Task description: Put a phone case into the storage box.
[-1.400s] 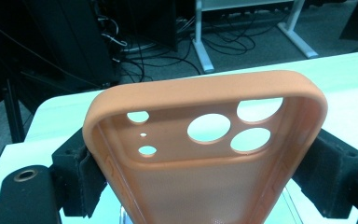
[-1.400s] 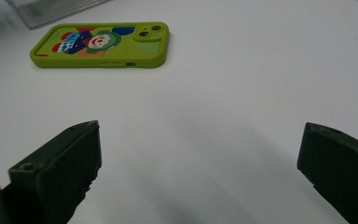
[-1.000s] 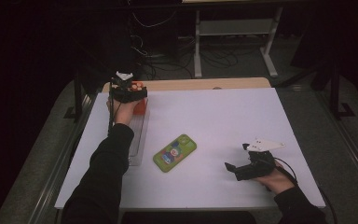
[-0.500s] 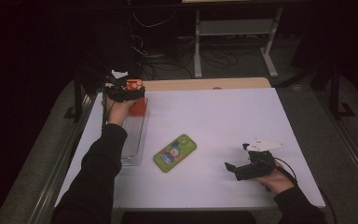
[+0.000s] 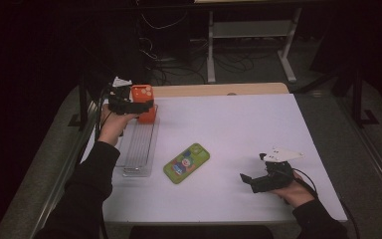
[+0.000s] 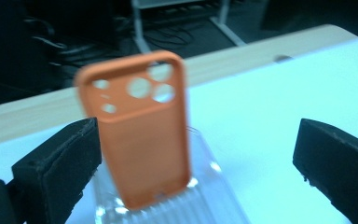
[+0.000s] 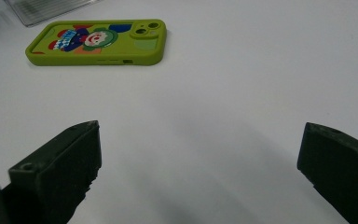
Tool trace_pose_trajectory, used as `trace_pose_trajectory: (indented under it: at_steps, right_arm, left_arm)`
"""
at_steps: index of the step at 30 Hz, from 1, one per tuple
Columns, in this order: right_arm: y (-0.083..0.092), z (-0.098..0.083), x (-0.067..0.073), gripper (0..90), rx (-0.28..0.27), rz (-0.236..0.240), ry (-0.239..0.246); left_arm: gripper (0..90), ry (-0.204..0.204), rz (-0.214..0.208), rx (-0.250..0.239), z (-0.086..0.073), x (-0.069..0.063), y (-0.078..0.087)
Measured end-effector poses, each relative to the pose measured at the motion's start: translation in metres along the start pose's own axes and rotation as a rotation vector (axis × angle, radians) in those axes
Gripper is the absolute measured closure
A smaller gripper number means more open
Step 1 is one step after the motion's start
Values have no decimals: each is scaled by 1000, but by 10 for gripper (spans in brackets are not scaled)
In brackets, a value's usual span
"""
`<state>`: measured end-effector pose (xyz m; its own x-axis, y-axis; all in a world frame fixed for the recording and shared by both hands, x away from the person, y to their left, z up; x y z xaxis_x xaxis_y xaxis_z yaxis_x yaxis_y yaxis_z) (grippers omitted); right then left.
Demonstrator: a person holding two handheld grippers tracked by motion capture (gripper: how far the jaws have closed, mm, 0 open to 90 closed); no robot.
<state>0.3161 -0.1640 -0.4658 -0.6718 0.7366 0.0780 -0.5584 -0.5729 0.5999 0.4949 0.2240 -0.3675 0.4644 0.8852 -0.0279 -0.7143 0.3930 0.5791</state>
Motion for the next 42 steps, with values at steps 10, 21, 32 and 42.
trace_pose_trajectory:
  at_steps: [10,21,32,42]
  right_arm:
    - [0,1,-1,0,-6,-9,6]
    - [0,0,0,0,-1,-8,2]
    - [0,1,0,0,0,-9,8]
    - [0,1,2,0,-1,-3,11]
  left_arm:
    - [4,-72,-156,18,-8,-40,11]
    - [95,-107,-255,31,-21,-77,17]
    - [364,-161,-283,86,-41,-105,19]
    - [709,-222,-230,173,-69,-120,14]
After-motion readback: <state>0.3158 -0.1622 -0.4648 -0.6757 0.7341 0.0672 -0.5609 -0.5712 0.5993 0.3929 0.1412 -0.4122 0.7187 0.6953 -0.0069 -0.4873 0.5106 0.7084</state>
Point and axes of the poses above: each handheld gripper's, and its own axes: y roughly backward along the jaws, z roughly out of its top, x roughly to its left, the point moved 6 cm from there along -y, roughly forward along the jaws, and after that the axes turned 2 degrees about x, right-handed, at the moved point
